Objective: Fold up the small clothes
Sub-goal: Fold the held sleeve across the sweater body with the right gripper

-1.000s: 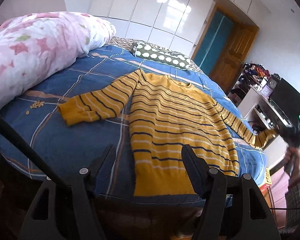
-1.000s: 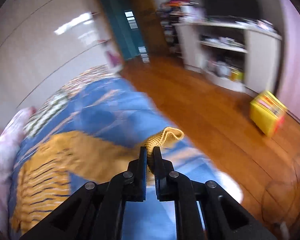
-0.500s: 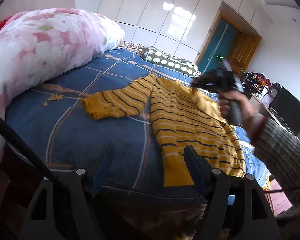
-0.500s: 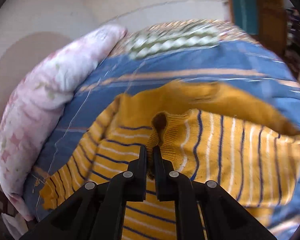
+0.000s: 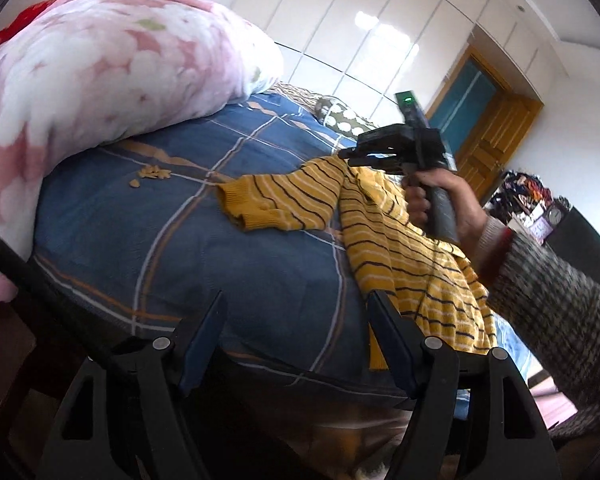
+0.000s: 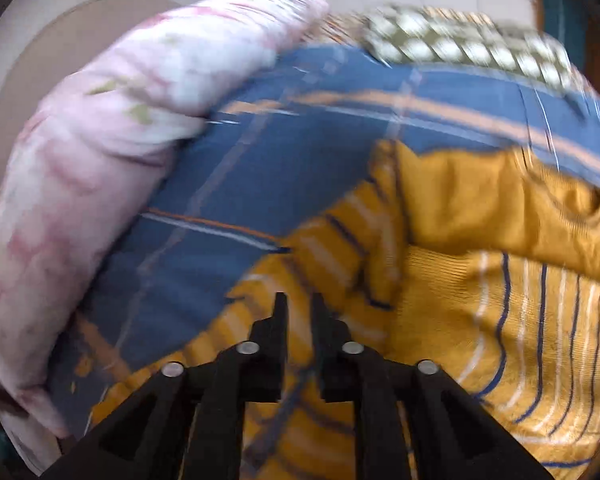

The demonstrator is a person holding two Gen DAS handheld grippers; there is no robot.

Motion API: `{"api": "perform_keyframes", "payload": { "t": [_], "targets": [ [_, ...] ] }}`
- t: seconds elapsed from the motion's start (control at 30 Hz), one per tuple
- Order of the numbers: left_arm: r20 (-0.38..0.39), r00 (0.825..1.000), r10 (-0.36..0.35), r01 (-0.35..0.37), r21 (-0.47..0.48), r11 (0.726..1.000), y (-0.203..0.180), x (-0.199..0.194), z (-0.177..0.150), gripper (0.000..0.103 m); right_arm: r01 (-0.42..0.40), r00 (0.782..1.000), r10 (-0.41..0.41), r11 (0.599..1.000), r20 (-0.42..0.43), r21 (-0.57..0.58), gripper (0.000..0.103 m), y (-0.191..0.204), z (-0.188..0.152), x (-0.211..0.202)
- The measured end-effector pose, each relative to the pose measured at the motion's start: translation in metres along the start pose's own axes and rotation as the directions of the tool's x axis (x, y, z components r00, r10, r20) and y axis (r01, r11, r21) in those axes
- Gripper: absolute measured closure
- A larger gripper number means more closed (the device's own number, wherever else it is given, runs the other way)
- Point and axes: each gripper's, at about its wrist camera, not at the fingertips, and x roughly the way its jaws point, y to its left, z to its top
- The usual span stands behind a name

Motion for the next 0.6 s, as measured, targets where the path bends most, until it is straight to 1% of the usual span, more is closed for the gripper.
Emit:
{"api": "perform_keyframes", "payload": {
  "t": [0.07,0.1,0.13,0.2,0.27,0.3,0.33,0.37,0.47,0.53,0.57,0.6],
  "targets": [
    [0.012,1.0,0.011,-0.011,-0.016,1.0,0.007,-0.007,0.001,0.031,-0.057,0.998,0.054,0.991,-0.031,-0.118,0.067,0.035,-0.023,-0.012],
    [0.019,1.0,0.018,-0.017,-0.019,1.0,0.009,-0.011,0.001,0.031,-0.081,0.996,0.075,0.983,-0.046,-0.164,0.066,0.048,-0.034,-0.017],
    [0.03,0.999,0.027,-0.026,-0.024,0.999,0.013,-0.016,0.001,0.031,-0.119,0.992,0.105,0.966,-0.074,-0.23,0.064,0.067,-0.051,-0.021],
    [0.043,0.998,0.038,-0.037,-0.029,0.999,0.017,-0.022,0.001,0.031,-0.163,0.984,0.133,0.935,-0.115,-0.314,0.056,0.094,-0.076,-0.024],
    [0.054,0.997,0.052,-0.051,-0.031,0.998,0.02,-0.029,0.0,0.031,-0.19,0.979,0.141,0.892,-0.146,-0.41,0.054,0.122,-0.102,-0.022],
    [0.056,0.997,0.058,-0.057,-0.028,0.998,0.02,-0.03,-0.001,0.031,-0.19,0.979,0.131,0.864,-0.156,-0.466,0.053,0.134,-0.115,-0.021],
    [0.057,0.996,0.066,-0.064,-0.025,0.998,0.021,-0.031,-0.001,0.031,-0.179,0.981,0.113,0.838,-0.157,-0.515,0.053,0.145,-0.123,-0.018],
    [0.057,0.996,0.069,-0.068,-0.024,0.997,0.022,-0.031,-0.001,0.031,-0.155,0.985,0.084,0.803,-0.148,-0.575,0.052,0.156,-0.137,-0.015],
    [0.056,0.995,0.081,-0.081,-0.014,0.997,0.022,-0.028,-0.001,0.031,-0.058,0.995,-0.01,0.737,-0.097,-0.673,0.052,0.173,-0.155,0.0],
    [0.057,0.995,0.088,-0.087,-0.005,0.996,0.02,-0.03,-0.003,0.031,0.013,0.996,-0.072,0.715,-0.054,-0.699,0.052,0.178,-0.158,0.016],
    [0.056,0.995,0.088,-0.088,-0.001,0.996,0.018,-0.029,-0.002,0.031,0.043,0.995,-0.094,0.716,-0.036,-0.697,0.052,0.18,-0.156,0.023],
    [0.055,0.995,0.088,-0.089,0.003,0.996,0.017,-0.028,-0.002,0.031,0.039,0.995,-0.087,0.734,-0.037,-0.678,0.068,0.178,-0.152,0.025]
  ]
}}
